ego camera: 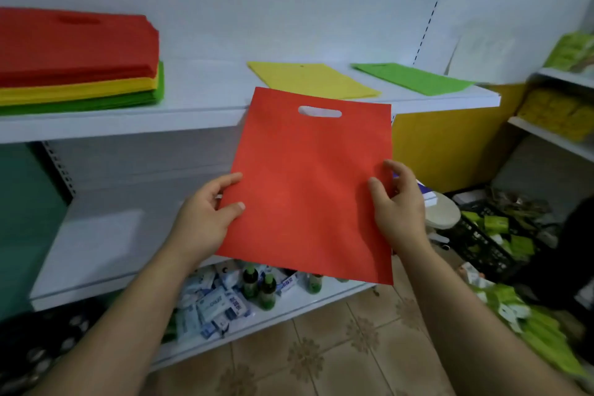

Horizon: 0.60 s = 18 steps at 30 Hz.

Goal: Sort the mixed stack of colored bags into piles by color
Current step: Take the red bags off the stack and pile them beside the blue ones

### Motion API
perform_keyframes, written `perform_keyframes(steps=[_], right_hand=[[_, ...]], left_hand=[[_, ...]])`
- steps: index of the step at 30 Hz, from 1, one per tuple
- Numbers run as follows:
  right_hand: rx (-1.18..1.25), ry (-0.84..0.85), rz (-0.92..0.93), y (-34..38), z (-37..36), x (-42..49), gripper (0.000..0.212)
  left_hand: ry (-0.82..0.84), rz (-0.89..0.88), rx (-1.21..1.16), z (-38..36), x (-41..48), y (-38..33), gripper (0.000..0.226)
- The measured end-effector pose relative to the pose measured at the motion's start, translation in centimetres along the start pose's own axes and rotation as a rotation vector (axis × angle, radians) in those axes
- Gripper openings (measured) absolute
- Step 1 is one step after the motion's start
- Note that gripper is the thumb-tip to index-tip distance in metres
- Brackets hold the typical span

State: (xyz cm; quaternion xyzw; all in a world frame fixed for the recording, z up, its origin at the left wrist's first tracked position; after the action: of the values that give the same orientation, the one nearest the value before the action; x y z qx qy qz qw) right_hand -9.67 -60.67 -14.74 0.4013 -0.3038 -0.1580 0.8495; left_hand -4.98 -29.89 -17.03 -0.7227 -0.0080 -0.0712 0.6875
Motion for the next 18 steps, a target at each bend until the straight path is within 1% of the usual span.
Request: perform_keyframes(steps=[5,9,13,18], right_hand=[[-0.043,0.094,-0.047,-7.0,3.8,0.0,0.03],[-0.08,0.137,-0.073,-11.1,5.6,0.2,0.027],[-0.128,0.204,-0.072,-13.1,4.6,0.8,0.029],[-0.153,0.304,-0.075,-14.0,0.1,2.7,0.034]], left_hand=[[-0.013,0.109,-0.01,-7.0,-2.9,3.6,0.044],[-0.035,0.184,0.009,-10.3,-4.3,6.2,0.044],[-0.055,0.23,0.04,-11.5,-4.8,8.1,0.043],[-0.104,0.277,0.072,-10.4,-2.8,10.4,0.044]])
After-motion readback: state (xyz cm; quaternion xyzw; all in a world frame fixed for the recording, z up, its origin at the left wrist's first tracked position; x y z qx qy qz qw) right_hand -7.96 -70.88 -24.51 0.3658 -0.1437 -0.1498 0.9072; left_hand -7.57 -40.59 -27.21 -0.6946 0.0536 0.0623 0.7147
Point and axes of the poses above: each hand's wrist, its own x-axis towards the middle knuckle, its own z-axis out of the back of the hand, y = z × x, the point moved 8 cm from there along x, towards the middle knuckle, and after that the axes turned 10 degrees about -x, right-handed, at the moved point
